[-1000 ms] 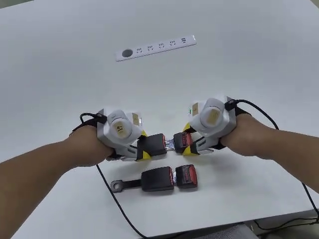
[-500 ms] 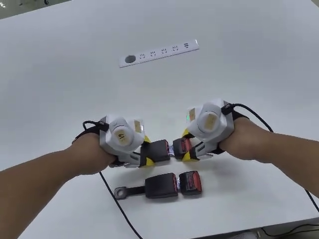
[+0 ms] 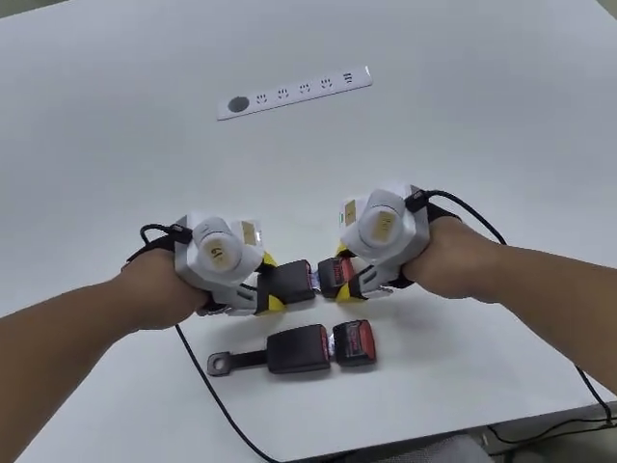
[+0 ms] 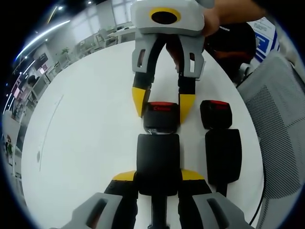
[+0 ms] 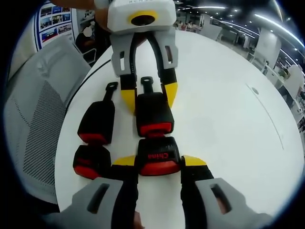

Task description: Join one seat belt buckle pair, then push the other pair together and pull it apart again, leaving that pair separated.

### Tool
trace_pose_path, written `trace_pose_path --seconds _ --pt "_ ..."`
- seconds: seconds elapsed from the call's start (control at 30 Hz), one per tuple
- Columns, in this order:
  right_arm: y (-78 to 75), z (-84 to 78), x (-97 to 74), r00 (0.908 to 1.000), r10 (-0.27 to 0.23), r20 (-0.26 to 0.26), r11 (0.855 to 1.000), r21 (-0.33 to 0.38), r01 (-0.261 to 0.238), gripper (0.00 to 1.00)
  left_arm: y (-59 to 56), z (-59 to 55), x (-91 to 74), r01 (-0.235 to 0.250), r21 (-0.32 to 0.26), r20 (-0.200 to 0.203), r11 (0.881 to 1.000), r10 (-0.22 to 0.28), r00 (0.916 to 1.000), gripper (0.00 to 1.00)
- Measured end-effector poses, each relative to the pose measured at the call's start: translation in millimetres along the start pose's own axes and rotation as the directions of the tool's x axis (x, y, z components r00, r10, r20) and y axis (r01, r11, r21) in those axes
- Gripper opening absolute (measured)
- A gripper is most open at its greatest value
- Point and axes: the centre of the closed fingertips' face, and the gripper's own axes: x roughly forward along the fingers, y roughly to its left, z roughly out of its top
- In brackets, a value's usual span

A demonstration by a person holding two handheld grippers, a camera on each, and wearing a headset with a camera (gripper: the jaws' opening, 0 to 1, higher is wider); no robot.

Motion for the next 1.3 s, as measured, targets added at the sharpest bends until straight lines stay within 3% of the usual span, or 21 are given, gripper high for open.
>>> trace_pose_path --seconds 0.17,0.2,0.33,0.47,0.67,0.87,0.93,1.0,1.07,1.17,1.2,1.23,1.27,1.3 --pt "-2.4 -14.7 -9.8 0.9996 -0.001 -0.029 1.0 0.004 0.001 0.33 -1.6 1.7 -0.6 0.015 0.0 -0.001 1.0 -0.015 0.9999 0.32" --pt "3.4 -9.5 -9.6 0.9991 0.031 0.029 0.998 0.044 -0.032 0.33 -2.2 2.2 -0.5 0.019 0.0 0.0 1.0 -0.019 0.9998 0.32" --pt "-0.6 -24.1 -15.4 0.9998 0.011 -0.016 1.0 0.019 -0.01 0.34 -1.6 2.3 0.7 0.033 0.017 -0.018 0.999 -0.033 0.9993 0.32" --pt "1.3 -39.4 -36.4 0.9989 0.007 -0.045 1.0 -0.02 -0.008 0.34 -2.2 2.6 -0.1 0.03 0.015 -0.028 0.999 -0.03 0.9992 0.33" --pt "2.1 -77.0 -61.0 0.9958 -0.014 -0.09 1.0 0.023 0.016 0.34 -2.8 3.2 -0.9 0.012 0.013 -0.031 1.0 -0.011 0.9995 0.33" --pt "0.6 -98.9 -77.3 0.9943 -0.029 -0.103 0.995 0.09 0.038 0.35 -4.2 4.8 -1.5 0.001 0.036 -0.045 0.999 0.001 0.999 0.33" --pt "-1.1 -100.1 -78.5 0.9939 -0.033 -0.106 0.993 0.107 0.044 0.36 -5.3 6.3 -1.7 -0.004 0.045 -0.053 0.999 0.006 0.9986 0.33" --pt "-12.5 -100.8 -80.5 0.9876 -0.099 -0.121 0.985 0.132 0.115 0.45 -4.8 6.6 -1.3 -0.008 0.046 -0.068 0.999 0.011 0.9976 0.33" --pt "-9.3 -100.1 -78.4 0.9887 -0.08 -0.127 0.987 0.129 0.097 0.49 -5.2 8.4 -1.4 -0.006 0.06 -0.079 0.998 0.011 0.9968 0.33" --pt "-8.6 -91.1 -82.4 0.9876 -0.11 -0.112 0.985 0.121 0.124 0.52 -7.7 6.8 -3.1 0.001 0.036 -0.09 0.999 0.002 0.9959 0.41" --pt "-9.7 -86.6 -84.7 0.9879 -0.121 -0.097 0.983 0.128 0.133 0.53 -12.9 6.7 -4.9 0.017 0.027 -0.084 0.999 -0.014 0.9963 0.5" --pt "-9.8 -84.2 -87.4 0.9874 -0.129 -0.092 0.981 0.133 0.14 0.53 -16.9 11.5 -6.9 0.027 -0.004 -0.049 1.0 -0.027 0.9984 0.53" --pt "-9.4 -81.7 -90.8 0.9866 -0.137 -0.088 0.98 0.134 0.148 0.54 -15.3 16.2 -10.2 0.015 -0.024 -0.017 1.0 -0.016 0.9997 0.52" --pt "-10.1 -80.5 -96.1 0.9843 -0.155 -0.085 0.977 0.131 0.165 0.55 -6.2 16.2 -16.2 -0.016 -0.055 0.008 0.998 0.017 0.9998 0.52"
